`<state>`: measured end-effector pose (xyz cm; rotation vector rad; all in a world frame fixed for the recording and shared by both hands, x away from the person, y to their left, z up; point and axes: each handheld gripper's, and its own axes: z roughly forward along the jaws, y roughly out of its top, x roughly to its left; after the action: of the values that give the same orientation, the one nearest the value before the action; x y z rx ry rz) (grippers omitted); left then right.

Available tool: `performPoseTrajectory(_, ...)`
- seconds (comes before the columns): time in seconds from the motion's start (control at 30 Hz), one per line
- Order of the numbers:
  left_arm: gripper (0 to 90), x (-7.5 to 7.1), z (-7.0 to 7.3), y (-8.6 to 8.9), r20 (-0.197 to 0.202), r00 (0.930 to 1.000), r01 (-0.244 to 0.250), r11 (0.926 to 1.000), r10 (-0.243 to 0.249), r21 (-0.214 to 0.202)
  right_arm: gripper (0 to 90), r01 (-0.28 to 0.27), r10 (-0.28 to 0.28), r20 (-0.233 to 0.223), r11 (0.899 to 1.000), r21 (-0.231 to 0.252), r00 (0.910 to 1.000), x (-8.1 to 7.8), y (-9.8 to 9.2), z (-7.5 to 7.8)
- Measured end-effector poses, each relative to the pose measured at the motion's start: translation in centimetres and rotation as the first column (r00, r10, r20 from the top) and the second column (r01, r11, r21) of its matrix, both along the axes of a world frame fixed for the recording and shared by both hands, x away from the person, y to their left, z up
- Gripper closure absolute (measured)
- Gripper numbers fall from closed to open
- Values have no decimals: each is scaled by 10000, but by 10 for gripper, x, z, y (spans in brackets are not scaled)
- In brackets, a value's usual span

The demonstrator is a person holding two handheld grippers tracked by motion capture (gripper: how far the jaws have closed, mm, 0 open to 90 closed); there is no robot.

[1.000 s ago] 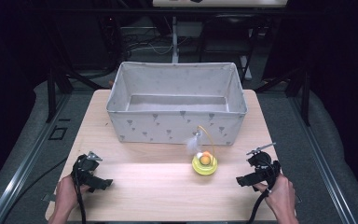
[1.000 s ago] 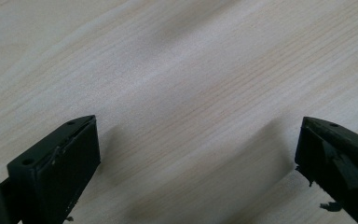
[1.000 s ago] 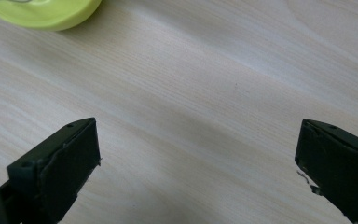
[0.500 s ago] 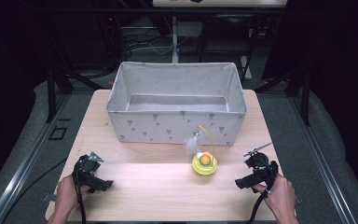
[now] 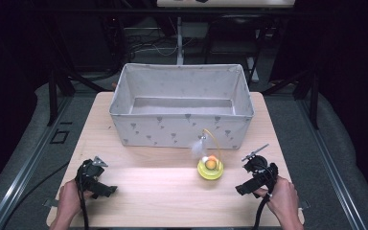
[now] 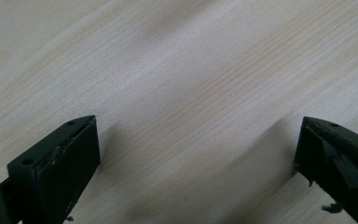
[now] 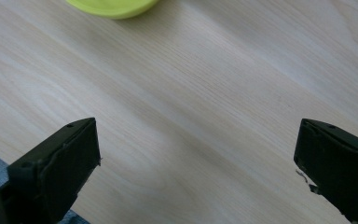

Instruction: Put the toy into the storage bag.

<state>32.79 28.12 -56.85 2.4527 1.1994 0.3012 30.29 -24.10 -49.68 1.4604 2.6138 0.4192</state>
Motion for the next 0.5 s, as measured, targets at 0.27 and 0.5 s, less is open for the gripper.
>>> performPoseTrajectory(0.27,0,3,-2,0,-45,10000,29,10000,-29,-62,0,-629,626,130,9977,254,9980,-1,20,13)
performPoseTrajectory(0.5,0,4,-2,0,-34,10000,86,9999,-87,-93,0,-909,902,271,9956,237,9956,0,26,23)
